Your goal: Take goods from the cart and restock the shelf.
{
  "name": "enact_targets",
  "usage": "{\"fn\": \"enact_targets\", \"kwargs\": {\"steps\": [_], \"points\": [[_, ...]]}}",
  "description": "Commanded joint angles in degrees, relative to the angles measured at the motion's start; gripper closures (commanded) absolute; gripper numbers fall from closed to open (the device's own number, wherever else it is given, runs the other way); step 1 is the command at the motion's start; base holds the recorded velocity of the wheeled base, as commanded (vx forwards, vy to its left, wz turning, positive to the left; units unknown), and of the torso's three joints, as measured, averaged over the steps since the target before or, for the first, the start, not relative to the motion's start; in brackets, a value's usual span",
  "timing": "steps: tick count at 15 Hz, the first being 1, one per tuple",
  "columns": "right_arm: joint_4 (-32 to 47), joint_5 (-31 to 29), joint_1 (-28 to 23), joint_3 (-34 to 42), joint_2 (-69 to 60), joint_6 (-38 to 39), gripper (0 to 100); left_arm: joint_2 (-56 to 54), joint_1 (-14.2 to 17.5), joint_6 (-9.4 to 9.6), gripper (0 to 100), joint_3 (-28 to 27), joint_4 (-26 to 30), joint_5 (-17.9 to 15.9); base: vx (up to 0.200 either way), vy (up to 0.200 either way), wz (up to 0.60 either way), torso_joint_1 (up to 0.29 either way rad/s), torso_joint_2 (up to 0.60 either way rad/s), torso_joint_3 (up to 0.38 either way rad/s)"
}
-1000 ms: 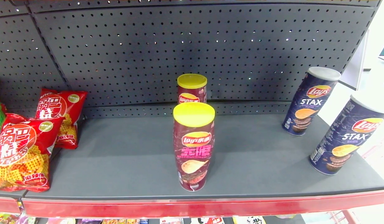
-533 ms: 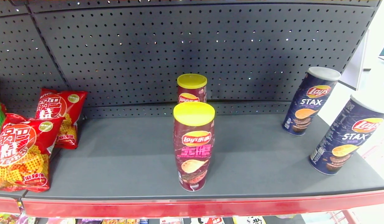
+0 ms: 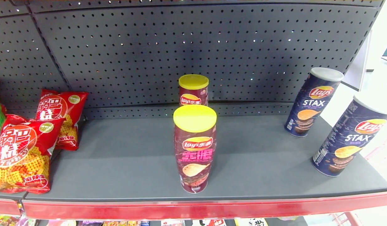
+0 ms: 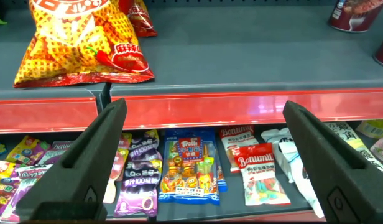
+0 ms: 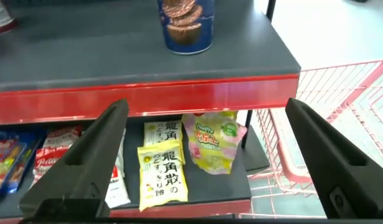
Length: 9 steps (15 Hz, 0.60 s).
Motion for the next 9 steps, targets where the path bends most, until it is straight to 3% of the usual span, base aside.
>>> {"fn": "enact_targets", "kwargs": {"steps": [1, 9], "points": [[-0.02, -0.78, 0.03, 0.02, -0.18, 1.13, 0, 0.05, 0.0, -0.02, 0, 0.01, 0.0, -0.02, 0.0, 0.0, 0.0, 0.0, 0.0, 0.0], [0.07, -0.7, 0.12, 0.02, -0.18, 0.78, 0, 0.05, 0.0, -0.02, 0, 0.01, 0.0, -0.02, 0.0, 0.0, 0.0, 0.0, 0.0, 0.0]]}}
